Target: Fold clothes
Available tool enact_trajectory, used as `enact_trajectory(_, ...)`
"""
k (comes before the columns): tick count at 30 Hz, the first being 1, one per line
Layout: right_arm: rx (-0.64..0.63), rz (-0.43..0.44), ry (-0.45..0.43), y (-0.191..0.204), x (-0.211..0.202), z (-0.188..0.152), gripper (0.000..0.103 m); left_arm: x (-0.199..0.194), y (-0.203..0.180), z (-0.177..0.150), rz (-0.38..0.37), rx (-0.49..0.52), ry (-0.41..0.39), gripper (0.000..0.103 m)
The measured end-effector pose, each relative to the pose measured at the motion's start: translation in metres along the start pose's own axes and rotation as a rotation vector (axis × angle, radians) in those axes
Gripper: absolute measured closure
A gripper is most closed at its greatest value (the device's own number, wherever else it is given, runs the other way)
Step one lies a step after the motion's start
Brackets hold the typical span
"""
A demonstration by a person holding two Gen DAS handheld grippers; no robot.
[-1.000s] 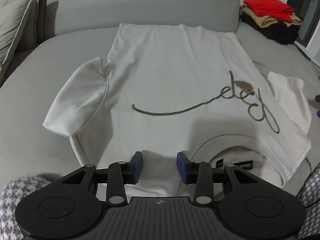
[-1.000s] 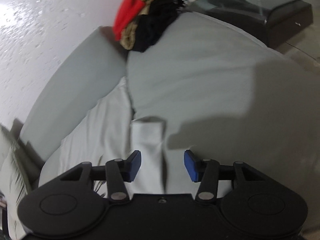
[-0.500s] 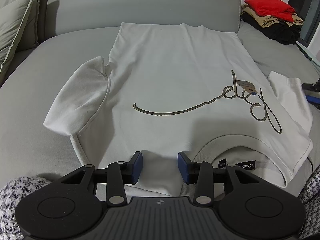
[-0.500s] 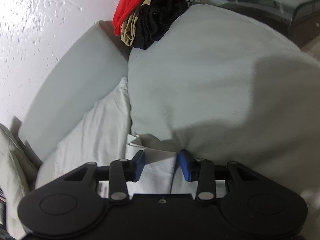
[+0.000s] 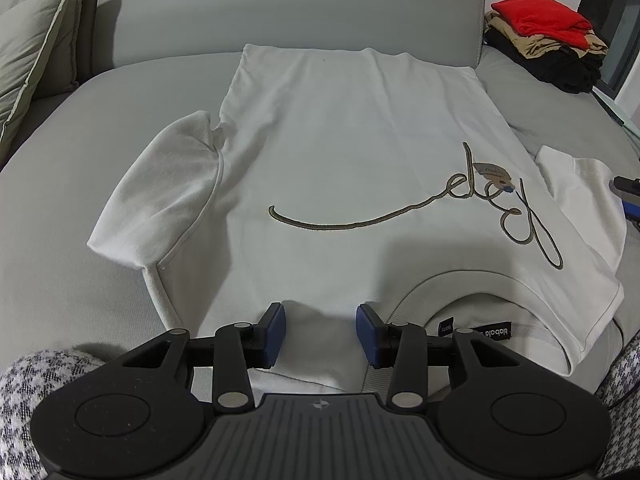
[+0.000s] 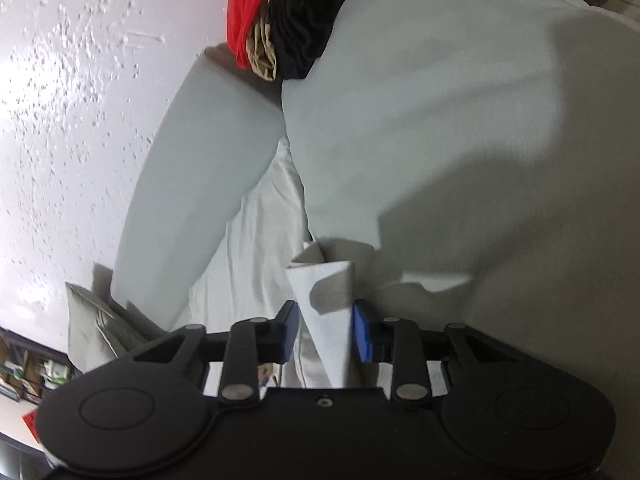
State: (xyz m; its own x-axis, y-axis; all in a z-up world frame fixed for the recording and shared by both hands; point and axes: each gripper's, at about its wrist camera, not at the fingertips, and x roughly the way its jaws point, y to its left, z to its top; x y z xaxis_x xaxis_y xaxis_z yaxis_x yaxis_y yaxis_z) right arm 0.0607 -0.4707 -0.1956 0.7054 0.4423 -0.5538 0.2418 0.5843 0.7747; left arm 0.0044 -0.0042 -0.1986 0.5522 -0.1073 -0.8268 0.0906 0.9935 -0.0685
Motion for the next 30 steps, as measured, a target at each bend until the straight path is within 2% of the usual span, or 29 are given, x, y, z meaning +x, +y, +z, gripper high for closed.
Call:
enact_trajectory(2,0.0,0.003,-0.003,0.0,0.002,0.001,0.075,0.0,-0.001,0.0,0.003,0.001,0.002,0.062)
enact_trajectory(5,0.012,0.013,-0.02,-0.001,0.006,0.004,0.083,0.0,-0.001,0.001,0.005,0.0,0.004,0.062)
enact_trajectory(6,0.017,0.017,-0.026,-0.001,0.008,0.006,0.087,0.0,-0.001,0.001,0.006,0.0,0.005,0.062)
enact_trajectory(7,0.02,0.02,-0.034,-0.002,0.009,0.007,0.096,0.0,-0.001,0.001,0.006,0.0,0.005,0.062)
enact_trajectory(8,0.012,0.013,-0.046,0.0,0.008,0.006,0.101,0.0,-0.001,0.001,0.006,0.0,0.005,0.062)
enact_trajectory(12,-0.088,-0.042,-0.124,0.02,-0.008,-0.002,0.101,0.0,0.0,0.001,0.008,0.002,0.003,0.062)
enact_trajectory(14,-0.151,-0.101,-0.212,0.034,-0.027,-0.011,0.101,0.0,0.0,0.0,0.009,0.005,0.002,0.062)
enact_trajectory(18,-0.184,-0.27,-0.404,0.043,-0.062,-0.033,0.101,0.0,0.0,0.0,0.013,0.011,-0.001,0.062)
enact_trajectory(22,-0.197,-0.437,-0.371,0.034,-0.045,-0.043,0.101,-0.001,0.0,-0.001,0.016,0.016,-0.004,0.062)
enact_trajectory(27,-0.251,-0.519,-0.304,0.042,-0.025,-0.034,0.098,-0.002,0.0,-0.002,0.023,0.033,-0.011,0.062)
enact_trajectory(30,-0.258,-0.525,-0.283,0.047,-0.03,-0.038,0.082,-0.009,0.0,-0.003,0.036,0.046,-0.019,0.062)
